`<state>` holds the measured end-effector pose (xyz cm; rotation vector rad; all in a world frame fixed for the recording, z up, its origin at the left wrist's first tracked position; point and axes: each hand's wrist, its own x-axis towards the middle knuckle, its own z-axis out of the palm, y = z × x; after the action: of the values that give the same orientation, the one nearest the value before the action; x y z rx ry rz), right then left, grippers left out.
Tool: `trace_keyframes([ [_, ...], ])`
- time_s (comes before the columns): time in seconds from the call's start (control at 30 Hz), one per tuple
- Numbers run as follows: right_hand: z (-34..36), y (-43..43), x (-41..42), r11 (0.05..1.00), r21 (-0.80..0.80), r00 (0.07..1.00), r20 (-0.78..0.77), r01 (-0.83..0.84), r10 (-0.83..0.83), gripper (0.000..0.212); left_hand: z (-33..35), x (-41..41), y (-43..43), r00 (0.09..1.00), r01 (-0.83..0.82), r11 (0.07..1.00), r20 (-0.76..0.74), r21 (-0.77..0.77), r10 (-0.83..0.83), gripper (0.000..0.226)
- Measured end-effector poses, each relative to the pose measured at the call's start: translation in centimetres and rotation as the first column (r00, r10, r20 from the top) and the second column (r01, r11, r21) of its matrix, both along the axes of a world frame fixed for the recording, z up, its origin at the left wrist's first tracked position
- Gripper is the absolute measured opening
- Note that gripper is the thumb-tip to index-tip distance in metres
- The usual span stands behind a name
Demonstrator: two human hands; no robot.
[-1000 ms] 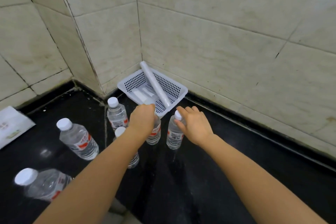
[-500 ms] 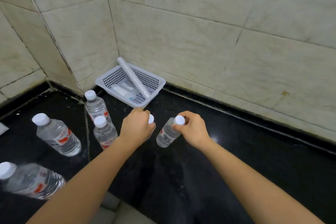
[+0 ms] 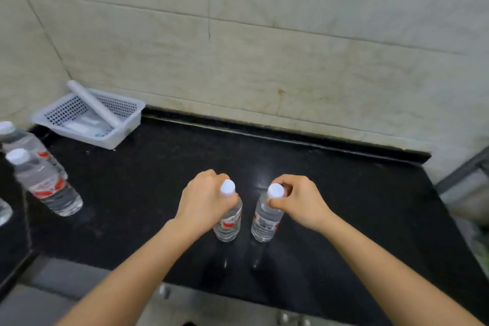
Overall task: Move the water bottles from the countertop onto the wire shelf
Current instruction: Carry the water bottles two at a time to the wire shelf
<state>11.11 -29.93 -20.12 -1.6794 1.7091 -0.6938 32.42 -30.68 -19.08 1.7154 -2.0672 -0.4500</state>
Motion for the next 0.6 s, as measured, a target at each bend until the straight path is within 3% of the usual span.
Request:
trace_keyframes([
  [0.37,5.4,14.3,-24.1,0.96,-0.147,0.971,-0.008,0.236,-0.24,0.018,3.6,-25.1,8.5,0.958,0.262,0.951,-0.074,-0.161,-0.277,0.018],
  [0.6,9.5,20.2,-36.3,0.842,-0.242,0.872,0.046,0.482,-0.486,0.019,7.3,-38.2,10.7,0.862,0.446,0.86,-0.14,-0.25,-0.487,0.015],
])
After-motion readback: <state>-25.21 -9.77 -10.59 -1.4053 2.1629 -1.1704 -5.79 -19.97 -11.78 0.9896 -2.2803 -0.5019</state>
